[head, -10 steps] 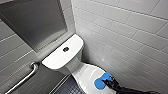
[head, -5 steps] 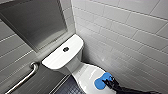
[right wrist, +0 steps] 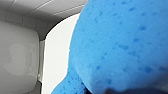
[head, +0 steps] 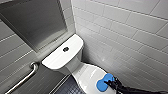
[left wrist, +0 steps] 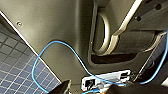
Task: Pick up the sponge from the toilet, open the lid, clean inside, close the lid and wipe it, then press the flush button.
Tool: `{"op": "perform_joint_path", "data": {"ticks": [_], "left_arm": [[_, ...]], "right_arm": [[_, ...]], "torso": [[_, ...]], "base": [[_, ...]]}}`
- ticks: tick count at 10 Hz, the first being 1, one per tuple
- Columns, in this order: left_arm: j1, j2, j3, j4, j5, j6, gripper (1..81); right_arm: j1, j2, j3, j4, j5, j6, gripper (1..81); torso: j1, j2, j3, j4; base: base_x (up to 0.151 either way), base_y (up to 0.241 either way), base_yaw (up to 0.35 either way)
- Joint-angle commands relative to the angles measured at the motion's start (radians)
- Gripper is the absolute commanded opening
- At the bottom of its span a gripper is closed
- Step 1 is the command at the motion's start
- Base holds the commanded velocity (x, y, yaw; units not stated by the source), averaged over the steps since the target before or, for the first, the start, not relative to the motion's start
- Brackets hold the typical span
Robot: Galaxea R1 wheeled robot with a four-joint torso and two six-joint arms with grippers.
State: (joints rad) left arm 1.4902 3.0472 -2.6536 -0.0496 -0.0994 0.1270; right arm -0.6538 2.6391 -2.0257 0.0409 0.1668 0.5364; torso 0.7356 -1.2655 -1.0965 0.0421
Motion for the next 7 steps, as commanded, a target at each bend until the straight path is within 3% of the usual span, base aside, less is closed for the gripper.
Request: {"op": "perform_joint_path", "data": {"ticks": [1,6,7], "left_arm": [[0.037,0.007,0.003,-0.006,0.087,0.003,81.1],[0.031,0.007,0.003,-0.003,0.087,0.003,81.1],[0.029,0.006,0.003,-0.004,0.084,0.003,81.1]], "right_arm": [[0.137,-0.100,0.156,-0.049,-0.021,0.001,1.0],[0.082,-0.186,0.231,-0.050,-0.023,0.002,1.0],[0.061,-0.212,0.249,-0.049,-0.024,0.002,1.0]], "torso": [[-0.064,0.099,0.000,0.000],[-0.165,0.260,-0.001,0.000],[-0.124,0.197,-0.001,0.000]], "base": [[0.000,0.000,0.000],[0.000,0.000,0.000],[0.000,0.000,0.000]]}}
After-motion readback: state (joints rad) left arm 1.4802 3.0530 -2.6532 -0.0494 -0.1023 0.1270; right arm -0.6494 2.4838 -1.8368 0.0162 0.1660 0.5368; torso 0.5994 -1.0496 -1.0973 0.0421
